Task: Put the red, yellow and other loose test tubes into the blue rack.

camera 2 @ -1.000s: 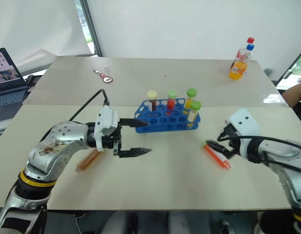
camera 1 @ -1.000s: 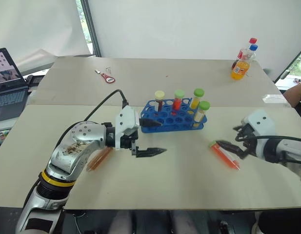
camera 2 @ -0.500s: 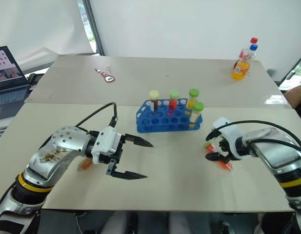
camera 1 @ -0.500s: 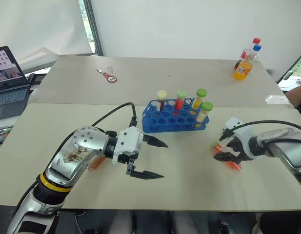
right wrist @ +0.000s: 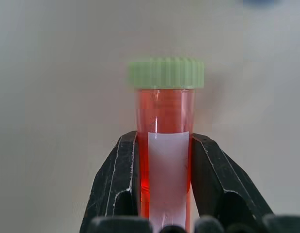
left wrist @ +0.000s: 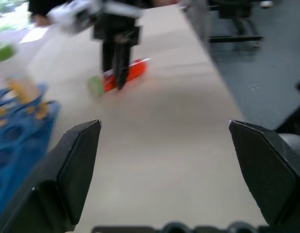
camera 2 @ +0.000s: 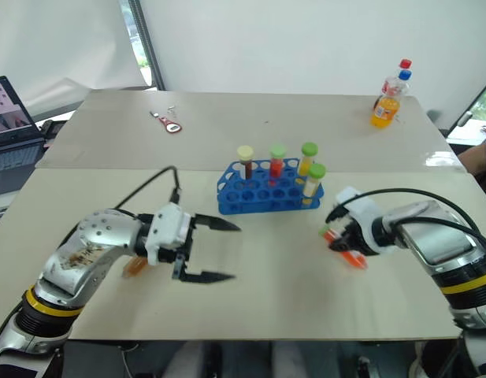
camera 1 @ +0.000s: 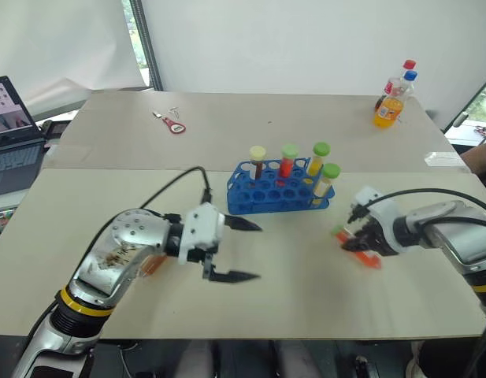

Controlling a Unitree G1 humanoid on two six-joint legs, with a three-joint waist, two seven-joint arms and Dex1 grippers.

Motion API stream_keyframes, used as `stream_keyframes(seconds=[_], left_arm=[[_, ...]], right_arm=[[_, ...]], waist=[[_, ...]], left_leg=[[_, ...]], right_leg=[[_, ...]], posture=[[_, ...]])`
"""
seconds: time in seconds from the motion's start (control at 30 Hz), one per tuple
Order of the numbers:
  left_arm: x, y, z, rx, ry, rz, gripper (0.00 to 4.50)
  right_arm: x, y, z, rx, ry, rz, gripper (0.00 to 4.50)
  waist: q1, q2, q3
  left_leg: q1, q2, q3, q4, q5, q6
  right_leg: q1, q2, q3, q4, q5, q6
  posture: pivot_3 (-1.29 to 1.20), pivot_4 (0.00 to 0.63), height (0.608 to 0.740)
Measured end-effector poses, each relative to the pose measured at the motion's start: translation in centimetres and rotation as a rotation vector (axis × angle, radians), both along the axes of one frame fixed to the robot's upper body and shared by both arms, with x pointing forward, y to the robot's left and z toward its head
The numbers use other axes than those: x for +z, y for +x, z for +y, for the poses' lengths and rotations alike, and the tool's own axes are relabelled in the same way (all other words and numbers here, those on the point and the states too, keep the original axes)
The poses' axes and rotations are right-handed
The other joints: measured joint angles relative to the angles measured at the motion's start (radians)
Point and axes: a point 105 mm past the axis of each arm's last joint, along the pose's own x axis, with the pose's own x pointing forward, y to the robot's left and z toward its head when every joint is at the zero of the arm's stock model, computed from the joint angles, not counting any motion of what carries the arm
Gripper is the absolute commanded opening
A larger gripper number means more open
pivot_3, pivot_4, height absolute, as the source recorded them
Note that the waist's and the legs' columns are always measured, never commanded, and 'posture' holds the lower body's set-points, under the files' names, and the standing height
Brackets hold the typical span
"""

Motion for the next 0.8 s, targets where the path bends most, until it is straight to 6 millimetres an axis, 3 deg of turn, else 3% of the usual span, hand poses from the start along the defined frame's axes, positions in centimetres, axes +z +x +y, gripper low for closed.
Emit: stream_keyframes(seconds=[0.1,0.2,0.27,0.47,0.57,0.8], left_arm=[[0.0,1.3,1.8,0.118,-0.023,0.017,4.5],[0.0,1.6,2.4,0.159,-0.033,0.018,4.5],[0.1,1.8,2.6,0.174,-0.037,0.016,4.5],[0.7,2.4,2.5,0.197,-0.057,0.021,4.5],[0.8,2.4,2.2,0.189,-0.066,0.016,4.5],[0.7,2.3,2.0,0.175,-0.064,0.026,4.5]], right_arm=[[2.4,0.6,3.4,0.014,0.191,-0.178,1.04],[4.2,1.0,6.9,0.005,0.418,-0.356,1.04],[5.3,1.6,8.2,-0.032,0.51,-0.455,1.04],[7.7,4.2,7.7,-0.203,0.535,-0.761,1.04],[7.2,5.4,7.9,-0.248,0.505,-0.857,1.04],[5.3,6.3,8.5,-0.303,0.507,-0.892,1.04]], waist=[[0.002,-0.001,0.0],[0.006,-0.001,0.0],[0.012,0.0,0.0],[0.015,0.0,0.0],[0.004,0.0,0.0],[-0.005,0.0,0.0]], left_leg=[[0.0,0.0,-0.003,0.0,0.0,0.0],[-0.002,-0.001,-0.003,0.0,0.0,0.0],[-0.002,-0.002,-0.003,0.001,0.0,-0.001],[-0.001,-0.002,0.0,0.002,0.001,-0.001],[0.0,-0.002,0.004,-0.001,0.001,-0.002],[-0.001,-0.001,0.003,-0.002,0.001,-0.002]], right_leg=[[0.0,0.001,-0.001,0.001,0.0,0.0],[0.0,-0.001,-0.002,0.001,0.0,0.0],[0.0,-0.002,-0.002,0.001,0.0,0.0],[0.0,-0.002,-0.002,0.002,0.001,0.001],[0.0,-0.001,-0.002,0.002,0.001,0.0],[-0.001,-0.001,-0.002,0.004,0.001,-0.001]], posture=[[0.0,0.15,0.74],[0.0,0.15,0.74],[0.0,0.15,0.74],[0.0,0.15,0.74],[0.0,0.15,0.74],[0.0,0.15,0.74]])
